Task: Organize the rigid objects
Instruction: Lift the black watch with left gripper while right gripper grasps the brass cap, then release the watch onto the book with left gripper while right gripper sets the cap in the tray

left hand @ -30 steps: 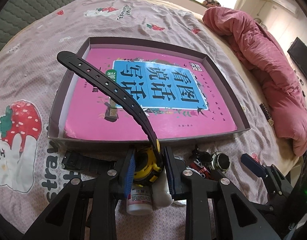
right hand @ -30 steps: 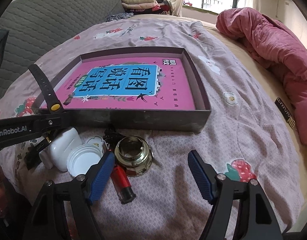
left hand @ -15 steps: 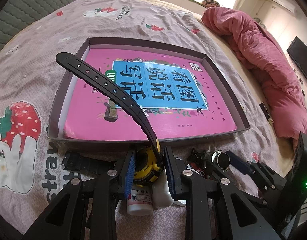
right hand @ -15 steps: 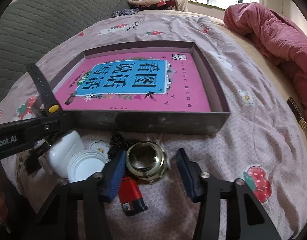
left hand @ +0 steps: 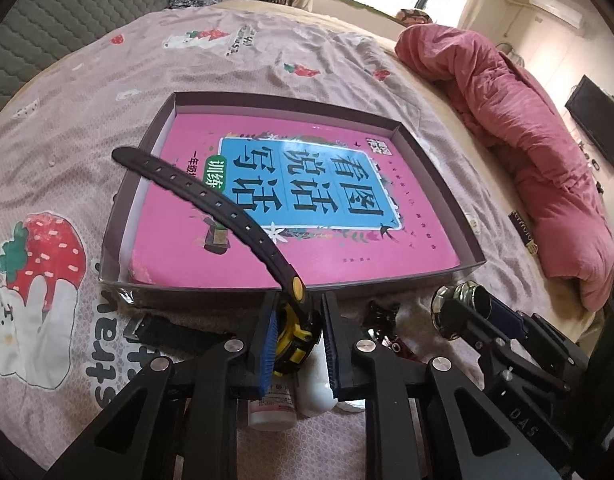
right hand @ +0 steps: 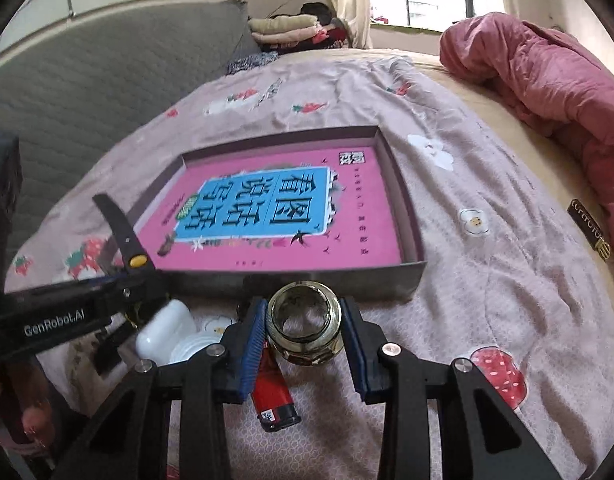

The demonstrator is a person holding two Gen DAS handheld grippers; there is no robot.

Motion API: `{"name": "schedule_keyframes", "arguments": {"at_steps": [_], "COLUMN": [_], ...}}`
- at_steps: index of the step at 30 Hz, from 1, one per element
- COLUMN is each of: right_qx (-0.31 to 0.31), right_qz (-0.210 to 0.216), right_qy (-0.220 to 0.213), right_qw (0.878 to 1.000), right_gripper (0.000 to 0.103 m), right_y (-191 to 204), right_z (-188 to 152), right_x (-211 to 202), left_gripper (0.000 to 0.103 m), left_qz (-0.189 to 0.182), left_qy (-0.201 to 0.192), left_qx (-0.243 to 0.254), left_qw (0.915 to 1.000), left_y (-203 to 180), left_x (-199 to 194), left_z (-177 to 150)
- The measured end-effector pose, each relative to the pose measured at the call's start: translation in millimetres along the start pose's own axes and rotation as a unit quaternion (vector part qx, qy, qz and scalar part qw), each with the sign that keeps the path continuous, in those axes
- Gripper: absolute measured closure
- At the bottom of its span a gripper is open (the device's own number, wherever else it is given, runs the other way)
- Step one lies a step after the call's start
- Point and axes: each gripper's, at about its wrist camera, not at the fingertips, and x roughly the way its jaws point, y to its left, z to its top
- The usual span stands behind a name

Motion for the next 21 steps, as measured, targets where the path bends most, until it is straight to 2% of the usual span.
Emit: {"name": "schedule_keyframes", "arguments": {"at_steps": [11,21], "right_qx": [0.008,0.01], "right_qz": [0.004,0.004], "right_qy": [-0.011,-0.028], "right_qw": [1.0,1.0], "right_gripper": [0.066,0.066], "right_y": [-2,-3], "right_z": [4,7], "right_x": [-6,-14], "left_gripper": [0.084,0.084], "left_qz": [-0.022,-0.034], "left_qy": [-0.017,-0.049], "left_qx": [-0.006,-0.012], "left_qw": [0.9996,0.9982], "left_y": [4,6], "left_x": [-18,-41], "left_z": [-2,6]}}
